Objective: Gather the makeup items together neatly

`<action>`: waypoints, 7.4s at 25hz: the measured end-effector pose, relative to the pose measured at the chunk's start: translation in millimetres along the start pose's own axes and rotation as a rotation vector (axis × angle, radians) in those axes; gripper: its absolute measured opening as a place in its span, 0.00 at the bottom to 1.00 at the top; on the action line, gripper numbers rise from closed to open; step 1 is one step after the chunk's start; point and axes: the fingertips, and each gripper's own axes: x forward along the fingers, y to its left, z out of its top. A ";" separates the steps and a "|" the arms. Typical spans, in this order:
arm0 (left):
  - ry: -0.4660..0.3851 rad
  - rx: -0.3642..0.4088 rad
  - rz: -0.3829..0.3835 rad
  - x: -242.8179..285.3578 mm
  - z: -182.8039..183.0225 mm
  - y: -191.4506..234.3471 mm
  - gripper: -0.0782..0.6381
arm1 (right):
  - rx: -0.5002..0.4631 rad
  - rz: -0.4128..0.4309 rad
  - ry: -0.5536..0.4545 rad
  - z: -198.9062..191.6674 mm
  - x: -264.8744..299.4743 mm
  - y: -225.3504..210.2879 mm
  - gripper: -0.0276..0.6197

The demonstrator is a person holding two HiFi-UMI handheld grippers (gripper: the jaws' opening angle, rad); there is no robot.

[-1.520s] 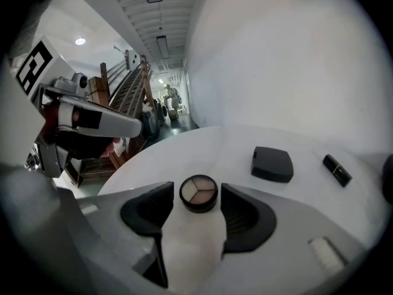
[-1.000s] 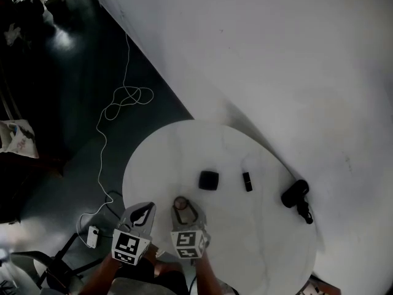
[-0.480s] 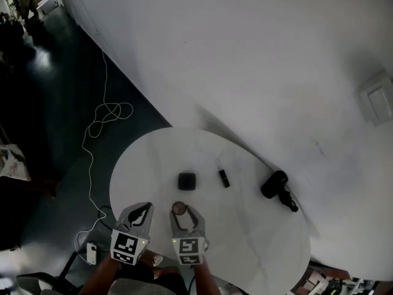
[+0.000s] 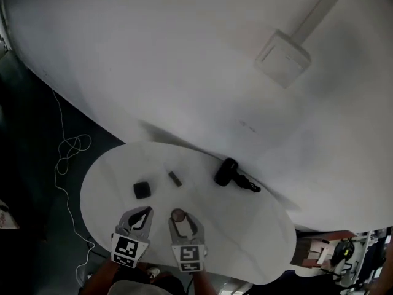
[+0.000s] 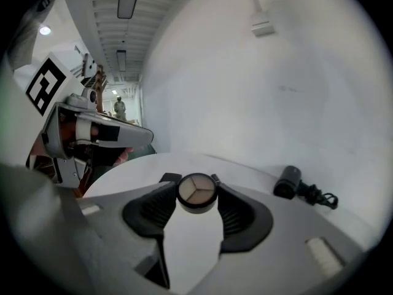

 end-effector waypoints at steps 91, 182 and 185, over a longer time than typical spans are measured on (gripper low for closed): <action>0.199 0.295 -0.540 170.4 -73.2 -513.6 0.12 | 0.593 -0.629 0.143 -368.9 -321.8 -369.3 0.51; -0.023 -0.104 0.398 -62.2 -7.7 82.4 0.12 | -0.081 0.214 -0.111 69.7 60.6 50.6 0.05; -0.003 -0.114 0.385 -57.0 -21.9 94.3 0.12 | -0.073 0.207 -0.078 59.4 82.6 57.7 0.05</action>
